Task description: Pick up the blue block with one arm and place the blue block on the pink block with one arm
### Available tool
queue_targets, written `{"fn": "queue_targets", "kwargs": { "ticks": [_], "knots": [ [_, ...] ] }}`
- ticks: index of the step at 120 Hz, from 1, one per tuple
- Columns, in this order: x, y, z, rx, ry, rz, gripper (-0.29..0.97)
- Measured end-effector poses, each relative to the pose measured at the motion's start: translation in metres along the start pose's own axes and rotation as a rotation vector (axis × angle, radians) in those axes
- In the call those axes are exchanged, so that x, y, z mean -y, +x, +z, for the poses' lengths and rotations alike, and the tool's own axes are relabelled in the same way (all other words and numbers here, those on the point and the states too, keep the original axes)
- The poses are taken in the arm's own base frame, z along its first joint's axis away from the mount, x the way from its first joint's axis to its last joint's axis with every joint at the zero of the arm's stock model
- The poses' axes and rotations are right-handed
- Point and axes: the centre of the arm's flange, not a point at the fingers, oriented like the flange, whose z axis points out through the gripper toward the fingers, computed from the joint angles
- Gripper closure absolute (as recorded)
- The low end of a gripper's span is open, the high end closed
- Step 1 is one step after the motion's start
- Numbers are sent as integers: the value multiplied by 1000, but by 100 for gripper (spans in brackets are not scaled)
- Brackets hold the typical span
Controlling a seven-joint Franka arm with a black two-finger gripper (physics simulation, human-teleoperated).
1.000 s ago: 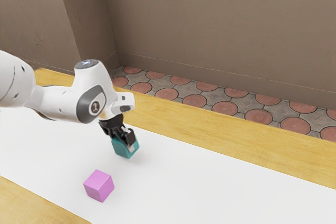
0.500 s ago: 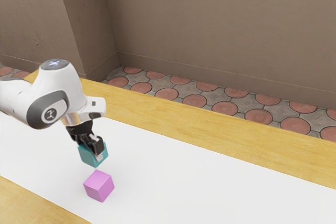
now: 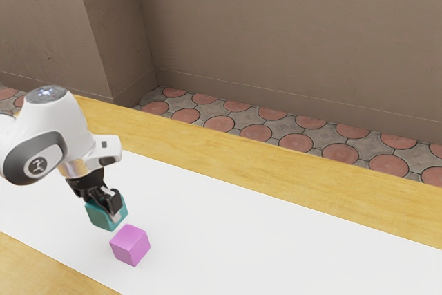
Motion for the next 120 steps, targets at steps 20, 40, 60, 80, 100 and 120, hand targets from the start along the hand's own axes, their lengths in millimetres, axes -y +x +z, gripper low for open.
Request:
{"fn": "queue_targets", "kwargs": {
  "ticks": [20,40,60,80,100,120],
  "knots": [
    [-12,5,10,20,22,-5,34],
    [-17,13,20,34,33,-28,35],
    [-27,15,21,29,33,-31,35],
    [-34,10,19,26,28,-31,34],
    [-44,3,15,19,18,-19,35],
    [-51,-3,14,11,31,23,35]
  ]
}}
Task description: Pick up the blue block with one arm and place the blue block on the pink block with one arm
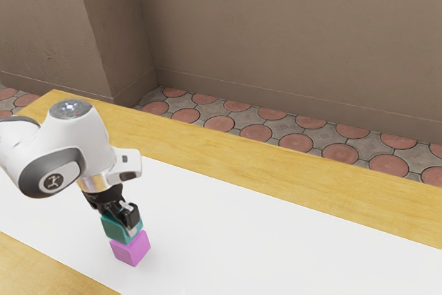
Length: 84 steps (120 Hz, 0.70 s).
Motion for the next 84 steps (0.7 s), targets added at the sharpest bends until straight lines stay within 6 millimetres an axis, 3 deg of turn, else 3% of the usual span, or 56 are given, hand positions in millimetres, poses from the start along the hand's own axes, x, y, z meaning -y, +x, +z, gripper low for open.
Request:
{"fn": "queue_targets", "kwargs": {
  "ticks": [84],
  "knots": [
    [3,3,6,-19,15,-6,34]
  ]
}}
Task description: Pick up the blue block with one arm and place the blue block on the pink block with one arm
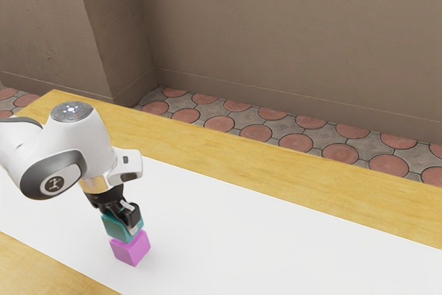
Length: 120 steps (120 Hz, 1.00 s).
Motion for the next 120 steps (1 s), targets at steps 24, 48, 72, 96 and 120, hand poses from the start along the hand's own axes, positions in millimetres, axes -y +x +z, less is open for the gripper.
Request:
{"fn": "queue_targets", "kwargs": {
  "ticks": [24,48,72,96,120],
  "knots": [
    [-1,0,1,2,-8,-11,20],
    [0,0,0,0,-15,-19,9],
    [17,17,-62,-104,-40,-54,5],
    [35,26,-145,-143,-28,-68,3],
    [45,17,-143,-81,-10,-86,2]
  ]
}}
